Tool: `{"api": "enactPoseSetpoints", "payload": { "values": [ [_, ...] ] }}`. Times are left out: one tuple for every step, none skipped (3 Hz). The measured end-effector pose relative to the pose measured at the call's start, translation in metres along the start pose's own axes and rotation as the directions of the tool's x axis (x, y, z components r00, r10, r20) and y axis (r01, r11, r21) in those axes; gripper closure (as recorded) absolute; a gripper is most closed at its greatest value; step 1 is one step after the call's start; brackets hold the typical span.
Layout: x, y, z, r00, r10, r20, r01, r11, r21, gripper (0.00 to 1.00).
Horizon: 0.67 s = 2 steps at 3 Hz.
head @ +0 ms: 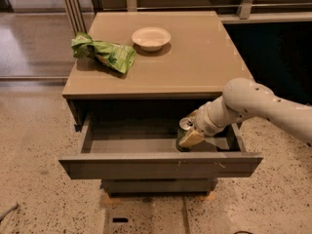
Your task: Place green can into top drawer
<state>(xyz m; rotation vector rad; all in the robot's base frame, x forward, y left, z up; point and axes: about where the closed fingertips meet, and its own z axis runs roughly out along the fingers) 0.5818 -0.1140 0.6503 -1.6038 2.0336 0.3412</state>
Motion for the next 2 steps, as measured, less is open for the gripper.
{"api": "enactPoseSetpoints", "payload": {
  "values": [
    [-0.0211, -0.0138, 0.0046, 0.999, -0.029, 0.017, 0.029, 0.9994, 0.018, 0.00],
    [-0.0211, -0.0138, 0.0046, 0.999, -0.029, 0.017, 0.029, 0.9994, 0.018, 0.00]
  ]
}}
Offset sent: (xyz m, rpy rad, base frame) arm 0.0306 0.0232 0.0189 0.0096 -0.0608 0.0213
